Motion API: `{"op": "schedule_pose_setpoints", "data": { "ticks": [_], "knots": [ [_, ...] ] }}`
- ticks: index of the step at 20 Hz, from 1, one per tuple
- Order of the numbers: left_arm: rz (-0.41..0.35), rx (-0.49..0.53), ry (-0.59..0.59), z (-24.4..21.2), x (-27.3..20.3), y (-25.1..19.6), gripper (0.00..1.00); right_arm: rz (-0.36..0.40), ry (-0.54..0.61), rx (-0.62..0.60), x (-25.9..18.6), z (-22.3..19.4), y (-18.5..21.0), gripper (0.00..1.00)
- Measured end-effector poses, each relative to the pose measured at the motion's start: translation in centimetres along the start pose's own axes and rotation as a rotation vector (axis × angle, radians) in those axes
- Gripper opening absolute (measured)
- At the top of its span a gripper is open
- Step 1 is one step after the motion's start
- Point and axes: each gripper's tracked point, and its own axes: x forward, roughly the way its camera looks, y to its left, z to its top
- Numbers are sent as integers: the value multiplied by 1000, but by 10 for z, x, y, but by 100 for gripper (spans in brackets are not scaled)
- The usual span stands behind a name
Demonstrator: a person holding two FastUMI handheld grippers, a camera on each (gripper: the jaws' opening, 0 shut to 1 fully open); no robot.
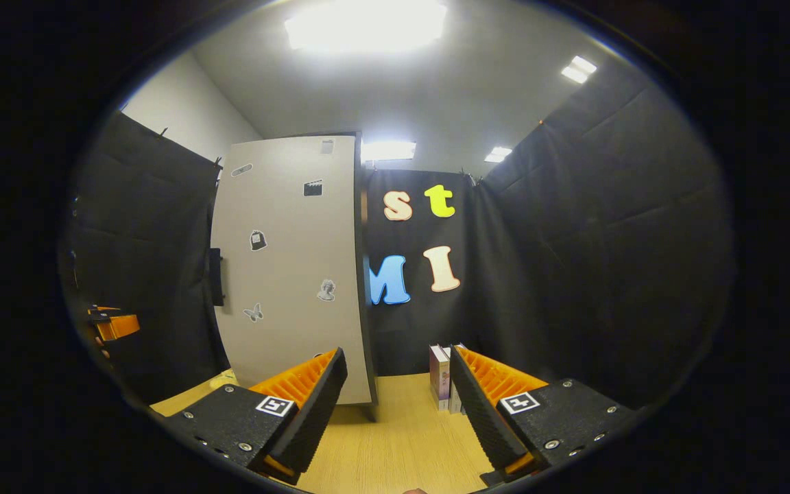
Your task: Open the cabinet door with the right hand, grasp the bottle in the cabinet with the left hand and place it on the coaster, then close the cabinet door with the right hand.
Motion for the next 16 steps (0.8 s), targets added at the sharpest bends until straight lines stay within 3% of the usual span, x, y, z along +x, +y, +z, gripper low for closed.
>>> {"op": "schedule_pose_setpoints", "data": {
  "ticks": [7, 8, 10, 11, 15, 16],
  "knots": [
    [22, -10, 6, -7, -9, 19, 82, 8, -4, -9, -1, 2, 12, 93],
    [25, -11, 6, -7, -9, 22, 87, 10, -5, -9, -1, 1, 13, 93],
    [32, -12, 7, -8, -10, 25, 87, 13, -5, -10, 0, 2, 15, 93],
    [34, -13, 7, -8, -11, 26, 82, 12, -6, -12, 0, 2, 16, 93],
    [32, -10, 7, -8, -14, 24, 87, 5, -8, -10, -3, 3, 16, 93],
    [34, -7, 5, -8, -14, 23, 82, 3, -6, -9, -2, 2, 15, 93]
  ]
}}
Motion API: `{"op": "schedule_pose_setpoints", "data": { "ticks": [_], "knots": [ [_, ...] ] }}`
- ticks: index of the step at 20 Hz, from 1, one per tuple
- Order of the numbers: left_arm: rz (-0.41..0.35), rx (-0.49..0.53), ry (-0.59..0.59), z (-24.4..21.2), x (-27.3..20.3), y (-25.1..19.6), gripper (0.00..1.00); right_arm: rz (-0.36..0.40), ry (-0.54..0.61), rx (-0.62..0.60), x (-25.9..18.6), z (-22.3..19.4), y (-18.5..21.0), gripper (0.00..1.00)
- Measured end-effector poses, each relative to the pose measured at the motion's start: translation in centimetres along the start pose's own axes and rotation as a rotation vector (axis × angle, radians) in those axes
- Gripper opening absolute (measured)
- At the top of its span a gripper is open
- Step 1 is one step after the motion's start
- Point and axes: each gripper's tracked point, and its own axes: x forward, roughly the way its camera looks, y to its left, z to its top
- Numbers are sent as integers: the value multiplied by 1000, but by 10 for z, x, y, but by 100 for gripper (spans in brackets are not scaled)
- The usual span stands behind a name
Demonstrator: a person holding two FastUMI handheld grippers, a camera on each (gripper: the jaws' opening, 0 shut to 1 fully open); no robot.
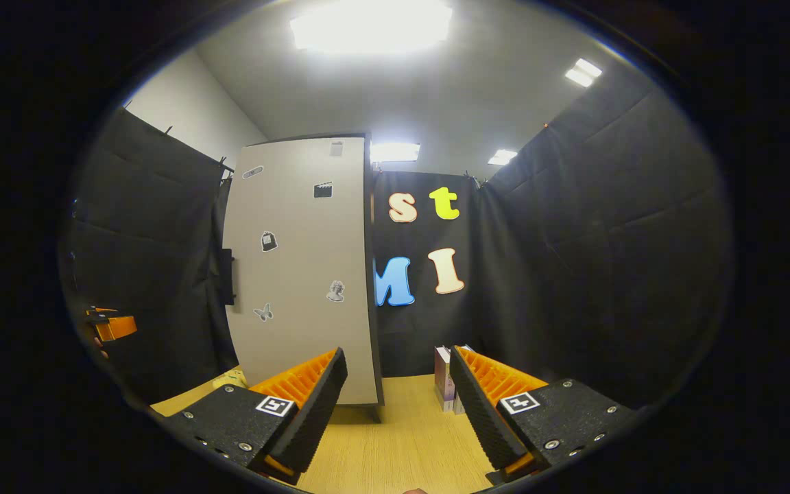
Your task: Open the cabinet door with the right hand, grasp the bottle in the cabinet with the left hand and place it on the coaster, then close the cabinet door with the right hand.
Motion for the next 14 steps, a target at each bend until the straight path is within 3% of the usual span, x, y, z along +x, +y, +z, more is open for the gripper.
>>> {"op": "schedule_pose_setpoints", "data": {
  "ticks": [14],
  "knots": [
    [-3, 21, -18, 7, -6, -1, 82, -8, -10, -13, -3, 4, 3, 93]
  ]
}}
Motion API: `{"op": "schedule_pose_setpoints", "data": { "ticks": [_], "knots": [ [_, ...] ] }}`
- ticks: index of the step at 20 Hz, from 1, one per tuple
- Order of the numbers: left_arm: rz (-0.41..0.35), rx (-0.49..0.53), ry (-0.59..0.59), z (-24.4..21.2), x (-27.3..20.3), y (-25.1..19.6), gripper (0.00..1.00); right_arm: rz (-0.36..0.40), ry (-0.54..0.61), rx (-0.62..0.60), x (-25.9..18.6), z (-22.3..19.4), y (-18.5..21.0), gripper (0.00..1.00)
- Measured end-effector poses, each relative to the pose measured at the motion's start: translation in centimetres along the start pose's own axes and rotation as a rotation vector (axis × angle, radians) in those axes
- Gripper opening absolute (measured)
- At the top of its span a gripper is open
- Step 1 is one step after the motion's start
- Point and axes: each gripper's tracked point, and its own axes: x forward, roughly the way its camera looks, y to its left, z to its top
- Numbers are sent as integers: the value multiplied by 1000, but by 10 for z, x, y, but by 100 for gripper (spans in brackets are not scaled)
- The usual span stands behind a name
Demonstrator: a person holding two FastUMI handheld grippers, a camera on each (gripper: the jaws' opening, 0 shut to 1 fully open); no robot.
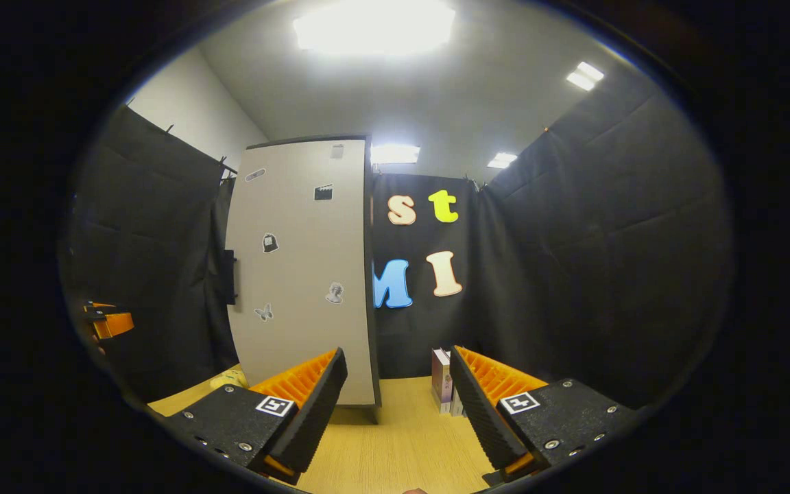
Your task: Open the cabinet door with the right hand, grasp the bottle in the cabinet with the left hand and place it on the coaster, then close the cabinet door with the right hand.
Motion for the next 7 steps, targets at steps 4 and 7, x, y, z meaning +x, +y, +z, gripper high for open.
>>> {"op": "schedule_pose_setpoints", "data": {
  "ticks": [4, 7],
  "knots": [
    [4, 8, -7, 2, -3, 5, 82, 1, 7, 0, 1, -3, 1, 93],
    [4, 10, -8, 3, -3, 5, 87, 6, 6, 6, 2, -3, 4, 93]
  ]
}}
